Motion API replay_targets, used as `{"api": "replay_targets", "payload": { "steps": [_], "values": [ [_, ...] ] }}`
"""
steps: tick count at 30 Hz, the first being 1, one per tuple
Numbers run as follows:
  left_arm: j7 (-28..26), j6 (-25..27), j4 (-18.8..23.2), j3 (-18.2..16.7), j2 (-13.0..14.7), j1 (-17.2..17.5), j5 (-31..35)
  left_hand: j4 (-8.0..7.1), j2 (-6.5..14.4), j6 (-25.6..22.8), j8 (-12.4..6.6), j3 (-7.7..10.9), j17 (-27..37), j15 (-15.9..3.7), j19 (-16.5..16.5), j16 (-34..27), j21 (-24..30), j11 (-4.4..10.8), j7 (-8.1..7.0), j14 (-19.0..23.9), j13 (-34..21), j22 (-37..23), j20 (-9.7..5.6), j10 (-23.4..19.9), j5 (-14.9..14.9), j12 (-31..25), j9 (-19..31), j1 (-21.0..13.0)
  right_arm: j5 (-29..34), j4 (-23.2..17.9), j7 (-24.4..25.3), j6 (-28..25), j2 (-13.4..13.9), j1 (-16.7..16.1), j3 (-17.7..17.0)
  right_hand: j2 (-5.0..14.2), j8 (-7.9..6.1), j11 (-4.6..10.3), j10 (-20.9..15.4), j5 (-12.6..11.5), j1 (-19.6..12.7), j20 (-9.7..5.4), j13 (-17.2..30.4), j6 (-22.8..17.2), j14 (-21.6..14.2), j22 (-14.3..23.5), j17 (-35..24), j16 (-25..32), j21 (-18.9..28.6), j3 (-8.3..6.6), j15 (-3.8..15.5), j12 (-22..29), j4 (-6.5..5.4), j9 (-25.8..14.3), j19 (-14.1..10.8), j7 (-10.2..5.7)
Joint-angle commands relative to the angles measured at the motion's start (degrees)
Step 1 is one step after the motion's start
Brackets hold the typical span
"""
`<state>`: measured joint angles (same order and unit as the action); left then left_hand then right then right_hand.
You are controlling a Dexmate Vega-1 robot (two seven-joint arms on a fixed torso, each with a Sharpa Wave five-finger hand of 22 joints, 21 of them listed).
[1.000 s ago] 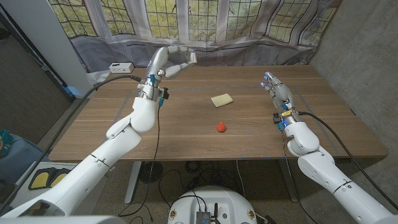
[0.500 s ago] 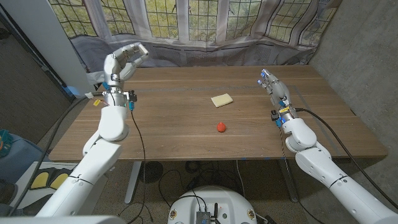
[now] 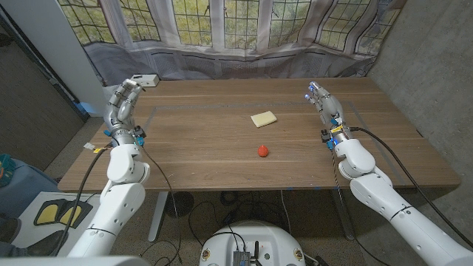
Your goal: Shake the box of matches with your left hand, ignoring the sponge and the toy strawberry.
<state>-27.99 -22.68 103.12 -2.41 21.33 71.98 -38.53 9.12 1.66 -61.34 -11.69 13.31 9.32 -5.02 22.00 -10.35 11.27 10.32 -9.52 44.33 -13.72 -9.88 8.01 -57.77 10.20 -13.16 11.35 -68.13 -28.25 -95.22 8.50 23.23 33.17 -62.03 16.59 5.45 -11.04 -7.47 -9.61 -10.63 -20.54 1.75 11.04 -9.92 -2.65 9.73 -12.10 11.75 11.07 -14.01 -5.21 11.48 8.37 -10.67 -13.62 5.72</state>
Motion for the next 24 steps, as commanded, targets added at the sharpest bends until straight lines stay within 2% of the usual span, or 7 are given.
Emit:
{"api": "replay_targets", "payload": {
  "steps": [1, 7, 13, 18, 21, 24],
  "values": [
    [-12.4, -0.3, -1.1, 2.1, -2.3, -0.8, 11.5, -0.88, 2.8, -1.1, -0.14, 1.31, 0.2, -4.99, 0.3, 0.1, 0.4, 2.32, 1.31, 0.5, -0.2, -0.2, 0.73, -6.4, 0.4, -0.2, 0.2, 2.7, -0.2, 0.0, 0.2, -0.4, 0.3, -0.2, 0.0, -0.07, -0.15, -0.05, -0.4, 0.0, 0.3, -0.13, 0.1, -0.6, -0.4, 0.2, -0.2, 0.5, 0.1, 0.04, -0.05, 0.0, -0.25, -0.1, -0.4, 0.02],
    [-17.6, 1.1, 1.7, 4.0, 0.4, -1.9, 30.3, -0.68, 2.8, -1.7, -0.37, 1.54, 0.2, -5.07, 0.1, 0.1, 0.3, 2.31, 1.26, 0.4, -0.3, -0.2, 0.36, -6.6, 0.5, -0.2, 0.2, 2.5, -0.2, -0.5, 0.9, -0.1, 0.4, -1.1, -0.5, -0.07, -0.14, 0.0, -0.4, 0.0, 0.3, -0.13, 0.1, -0.6, -0.5, 0.2, -0.2, 0.5, 0.1, 0.04, -0.03, 0.0, -0.26, -0.1, -0.4, -0.01],
    [-16.1, 1.3, 3.3, 6.8, 3.4, -4.9, 41.5, -0.6, 2.6, -1.6, -0.37, 1.55, 0.2, -5.0, -0.1, 0.2, 0.2, 2.3, 1.05, 0.4, -0.3, -0.2, 0.3, -6.5, 0.5, -0.2, 0.2, 2.5, -0.2, -0.7, 1.3, 0.3, 0.3, -1.7, -0.8, -0.04, -0.14, -0.02, -0.4, 0.0, 0.3, -0.14, 0.1, -0.6, -0.5, 0.2, -0.2, 0.5, 0.1, 0.03, -0.03, 0.0, -0.27, -0.1, -0.4, -0.03],
    [-17.6, 1.9, 3.3, 9.6, 3.9, -8.1, 51.6, -0.42, 2.4, -1.7, -0.4, 1.57, 0.2, -5.17, -0.3, 0.1, 0.1, 2.39, 0.68, 0.4, -0.3, -0.2, 0.43, -6.5, 0.5, -0.2, 0.2, 2.4, 0.0, -0.8, 1.5, 0.7, 0.4, -2.4, -1.0, -0.02, -0.13, -0.01, -0.4, 0.0, 0.3, -0.16, 0.1, -0.6, -0.5, 0.2, -0.2, 0.5, 0.1, 0.03, -0.02, 0.0, -0.27, -0.1, -0.4, -0.07],
    [-17.6, 5.3, 4.2, 11.3, 5.2, -9.6, 58.3, -0.39, 2.3, -1.9, -0.45, 1.51, 0.3, -5.13, -0.4, 0.1, 0.0, 2.44, 0.4, 0.4, -0.3, -0.2, 0.47, -6.6, 0.4, -0.3, 0.2, 2.4, -0.1, -1.2, 1.9, 0.7, 0.3, -2.8, -1.3, -0.02, -0.14, -0.06, -0.4, 0.0, 0.3, -0.17, 0.1, -0.6, -0.4, 0.2, -0.2, 0.5, 0.1, 0.03, 0.01, 0.0, -0.27, -0.1, -0.4, -0.03],
    [-15.5, 11.2, 6.2, 13.0, 7.4, -10.8, 64.1, -0.29, 2.1, -1.8, -0.43, 1.49, 0.3, -5.29, -0.9, 0.1, -0.2, 2.47, 0.01, 0.2, -0.3, -0.2, 0.33, -6.7, 0.4, -0.3, 0.2, 2.3, 0.0, -1.3, 2.1, 0.9, 0.3, -3.1, -1.5, -0.02, -0.13, -0.08, -0.5, 0.0, 0.3, -0.15, 0.1, -0.6, -0.4, 0.2, -0.2, 0.4, 0.1, 0.03, -0.03, 0.0, -0.27, -0.1, -0.4, -0.04]
  ]
}}
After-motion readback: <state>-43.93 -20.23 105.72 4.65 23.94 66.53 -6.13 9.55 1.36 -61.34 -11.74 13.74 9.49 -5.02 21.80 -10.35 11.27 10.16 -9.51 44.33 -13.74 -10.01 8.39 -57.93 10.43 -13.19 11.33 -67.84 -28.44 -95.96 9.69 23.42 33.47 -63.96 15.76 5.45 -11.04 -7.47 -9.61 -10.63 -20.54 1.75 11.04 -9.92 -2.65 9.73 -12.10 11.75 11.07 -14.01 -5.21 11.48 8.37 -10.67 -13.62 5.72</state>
